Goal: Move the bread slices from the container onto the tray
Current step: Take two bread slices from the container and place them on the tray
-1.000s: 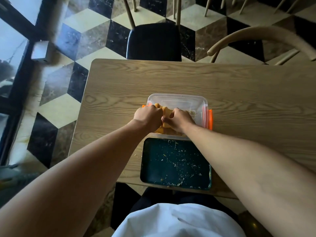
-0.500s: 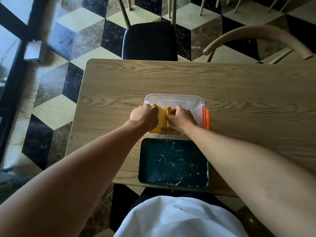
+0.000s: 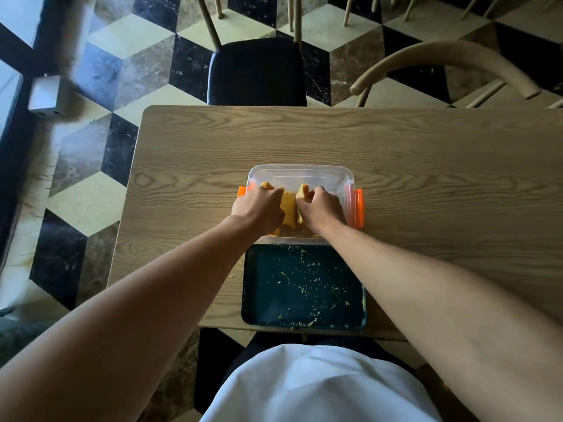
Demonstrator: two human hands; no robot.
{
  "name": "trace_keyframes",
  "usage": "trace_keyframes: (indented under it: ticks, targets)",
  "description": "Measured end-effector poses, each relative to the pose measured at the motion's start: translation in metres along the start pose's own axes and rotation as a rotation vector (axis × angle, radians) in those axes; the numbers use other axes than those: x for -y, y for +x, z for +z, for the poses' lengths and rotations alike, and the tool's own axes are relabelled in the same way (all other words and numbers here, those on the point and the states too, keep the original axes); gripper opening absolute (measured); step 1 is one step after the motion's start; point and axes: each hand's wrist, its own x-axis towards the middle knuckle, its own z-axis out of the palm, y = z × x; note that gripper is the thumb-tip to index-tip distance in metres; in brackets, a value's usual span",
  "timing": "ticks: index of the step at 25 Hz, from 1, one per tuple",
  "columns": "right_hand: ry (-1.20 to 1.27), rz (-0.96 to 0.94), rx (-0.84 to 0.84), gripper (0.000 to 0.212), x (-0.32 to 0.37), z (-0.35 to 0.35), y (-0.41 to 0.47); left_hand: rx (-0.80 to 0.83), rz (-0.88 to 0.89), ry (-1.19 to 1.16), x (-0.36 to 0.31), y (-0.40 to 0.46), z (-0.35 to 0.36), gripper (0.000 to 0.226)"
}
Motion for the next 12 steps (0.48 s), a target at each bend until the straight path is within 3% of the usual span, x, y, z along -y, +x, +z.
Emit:
trace_keyframes:
  ticks: [5,10,12]
  targets:
    - [0.018,0.058,-0.035,0.042,-0.004,-0.002,-0.001,-0.1,0.048,-0.066,-0.011,0.006,0.007,0.024]
    - [-0.046,0.083,-0.049,0.022,-0.006,-0.001,0.001,-0.136,0.007,-0.116,-0.024,0.013,0.01,0.026]
    - [0.052,0.165,-0.056,0.019,-0.006,-0.003,0.003,-0.134,-0.044,-0.169,-0.032,0.015,0.013,0.026]
